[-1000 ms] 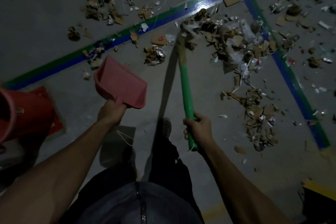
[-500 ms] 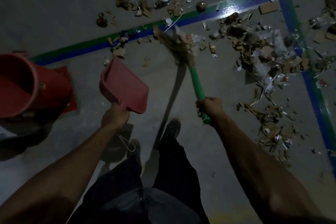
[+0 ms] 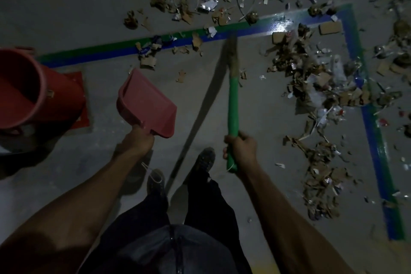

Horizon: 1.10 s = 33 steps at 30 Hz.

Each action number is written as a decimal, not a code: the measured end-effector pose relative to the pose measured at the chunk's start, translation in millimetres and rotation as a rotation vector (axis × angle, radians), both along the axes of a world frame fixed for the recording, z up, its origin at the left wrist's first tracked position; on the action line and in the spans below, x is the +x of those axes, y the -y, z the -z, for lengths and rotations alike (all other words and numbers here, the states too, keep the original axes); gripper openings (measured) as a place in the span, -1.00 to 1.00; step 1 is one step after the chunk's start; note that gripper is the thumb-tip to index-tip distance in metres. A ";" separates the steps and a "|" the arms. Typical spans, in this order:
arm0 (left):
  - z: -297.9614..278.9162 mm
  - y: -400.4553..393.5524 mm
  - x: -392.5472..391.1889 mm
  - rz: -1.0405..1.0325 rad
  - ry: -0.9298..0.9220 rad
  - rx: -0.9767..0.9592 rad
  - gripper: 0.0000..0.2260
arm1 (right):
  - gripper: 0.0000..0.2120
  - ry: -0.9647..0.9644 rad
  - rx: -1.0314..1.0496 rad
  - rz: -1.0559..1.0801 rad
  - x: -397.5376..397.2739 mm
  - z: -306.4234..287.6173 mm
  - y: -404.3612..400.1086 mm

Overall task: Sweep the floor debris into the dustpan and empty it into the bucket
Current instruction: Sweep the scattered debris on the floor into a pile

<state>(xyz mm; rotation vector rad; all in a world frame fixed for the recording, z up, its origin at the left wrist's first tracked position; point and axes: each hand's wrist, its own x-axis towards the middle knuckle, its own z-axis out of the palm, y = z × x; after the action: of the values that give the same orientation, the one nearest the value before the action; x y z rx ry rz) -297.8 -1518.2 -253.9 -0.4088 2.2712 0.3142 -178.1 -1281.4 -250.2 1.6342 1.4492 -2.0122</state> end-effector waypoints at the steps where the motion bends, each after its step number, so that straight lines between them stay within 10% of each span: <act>1: -1.1 0.2 -0.2 -0.003 0.005 -0.006 -0.64 | -0.86 0.003 -0.035 -0.016 5.5 -1.7 10.8; 15: 0.7 19.1 -4.1 -0.055 -0.013 -0.008 -0.56 | -0.68 0.185 0.206 -0.007 -30.9 17.8 -72.8; 33: 2.9 163.9 -115.9 -0.042 0.046 -0.036 -0.44 | -0.59 0.026 0.062 -0.824 -151.8 0.5 172.6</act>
<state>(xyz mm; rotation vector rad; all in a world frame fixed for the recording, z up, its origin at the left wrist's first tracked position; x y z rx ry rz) -413.7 -1682.1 -256.8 -0.4785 2.2282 0.2833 -330.0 -1453.9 -250.7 0.8301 1.7817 -1.4644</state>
